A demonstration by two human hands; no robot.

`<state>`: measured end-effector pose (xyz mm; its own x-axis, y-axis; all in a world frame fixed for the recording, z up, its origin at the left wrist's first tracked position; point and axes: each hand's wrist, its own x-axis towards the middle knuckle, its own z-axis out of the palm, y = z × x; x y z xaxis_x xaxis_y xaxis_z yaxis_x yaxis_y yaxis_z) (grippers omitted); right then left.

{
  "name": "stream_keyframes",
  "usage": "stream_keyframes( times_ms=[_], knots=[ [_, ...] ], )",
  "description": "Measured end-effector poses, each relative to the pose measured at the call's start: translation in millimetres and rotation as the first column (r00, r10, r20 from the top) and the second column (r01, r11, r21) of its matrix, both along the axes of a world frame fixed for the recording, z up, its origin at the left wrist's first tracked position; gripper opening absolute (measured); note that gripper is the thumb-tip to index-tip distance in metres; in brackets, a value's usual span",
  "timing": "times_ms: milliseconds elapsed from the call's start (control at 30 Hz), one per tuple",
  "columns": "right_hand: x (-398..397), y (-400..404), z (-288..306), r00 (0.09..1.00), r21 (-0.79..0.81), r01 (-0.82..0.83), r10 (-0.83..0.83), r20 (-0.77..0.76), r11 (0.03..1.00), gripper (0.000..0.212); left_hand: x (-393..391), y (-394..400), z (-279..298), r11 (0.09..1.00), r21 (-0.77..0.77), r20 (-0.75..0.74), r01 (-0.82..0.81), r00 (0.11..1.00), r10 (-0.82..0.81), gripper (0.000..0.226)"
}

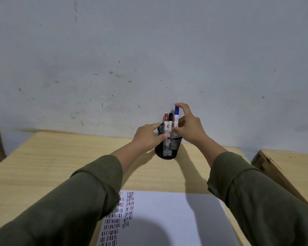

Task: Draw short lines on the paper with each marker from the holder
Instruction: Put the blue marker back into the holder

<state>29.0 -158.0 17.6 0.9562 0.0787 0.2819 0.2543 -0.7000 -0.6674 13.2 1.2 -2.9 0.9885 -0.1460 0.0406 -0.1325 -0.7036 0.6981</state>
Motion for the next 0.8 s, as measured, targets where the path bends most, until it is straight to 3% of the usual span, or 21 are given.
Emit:
stream_keyframes(
  times_ms=[400,600,800],
  knots=[
    [15,-5,-11,0.997,-0.197,0.068,-0.059,0.049,0.978,0.065,-2,-2,5,1.0,-0.016,0.012,-0.003,1.0,0.003,0.056],
    [12,-5,-11,0.992,-0.211,0.059,-0.033,0.125,0.976,0.059,0,-1,4,1.0,-0.02,0.006,-0.012,1.0,0.012,0.057],
    [15,-6,-11,0.994,-0.281,0.061,-0.033,0.103,0.958,0.054,0,-1,5,1.0,-0.014,0.007,-0.009,1.0,0.009,0.057]
  ],
)
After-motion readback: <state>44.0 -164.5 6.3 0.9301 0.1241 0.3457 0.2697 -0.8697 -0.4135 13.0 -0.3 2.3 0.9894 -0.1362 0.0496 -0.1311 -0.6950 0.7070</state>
